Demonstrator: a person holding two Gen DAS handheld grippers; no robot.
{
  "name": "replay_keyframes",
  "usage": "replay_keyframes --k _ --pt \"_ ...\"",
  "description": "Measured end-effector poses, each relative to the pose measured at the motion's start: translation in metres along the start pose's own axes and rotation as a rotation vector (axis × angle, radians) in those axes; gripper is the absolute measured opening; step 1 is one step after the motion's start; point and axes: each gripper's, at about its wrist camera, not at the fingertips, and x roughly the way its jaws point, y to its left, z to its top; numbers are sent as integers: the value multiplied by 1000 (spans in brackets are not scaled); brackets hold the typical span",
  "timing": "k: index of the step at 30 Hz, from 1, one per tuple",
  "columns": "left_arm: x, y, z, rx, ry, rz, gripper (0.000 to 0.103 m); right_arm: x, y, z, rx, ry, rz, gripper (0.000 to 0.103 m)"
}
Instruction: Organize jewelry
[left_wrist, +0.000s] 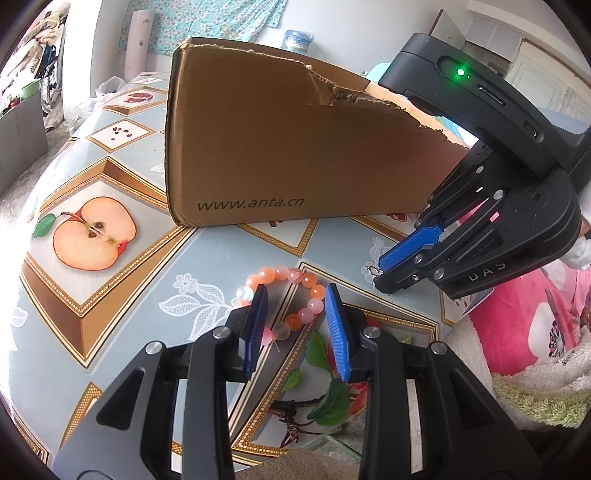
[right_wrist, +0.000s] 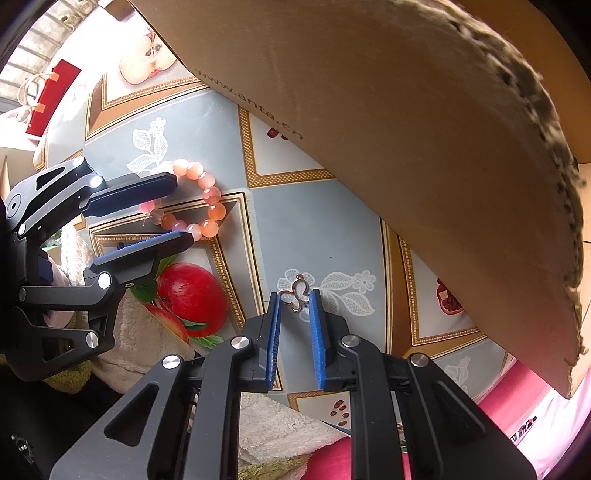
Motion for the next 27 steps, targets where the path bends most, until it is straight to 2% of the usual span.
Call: replay_keyframes --k 12,14,19,24,27 --pt "0 0 0 2 1 2 30 -2 -5 -4 -1 -10 9 14" --pt "0 0 0 3 0 1 30 -3 -6 -4 -1 -12 6 5" --pt "-4 -1 0 13 -17 12 30 -4 -10 -5 9 -19 20 4" --pt "-19 -14 0 72 -76 -2 31 -17 -14 -25 15 -114 -10 4" --pt "-18 -30 -1 124 -74 -33 32 -23 -21 -50 60 -176 9 6"
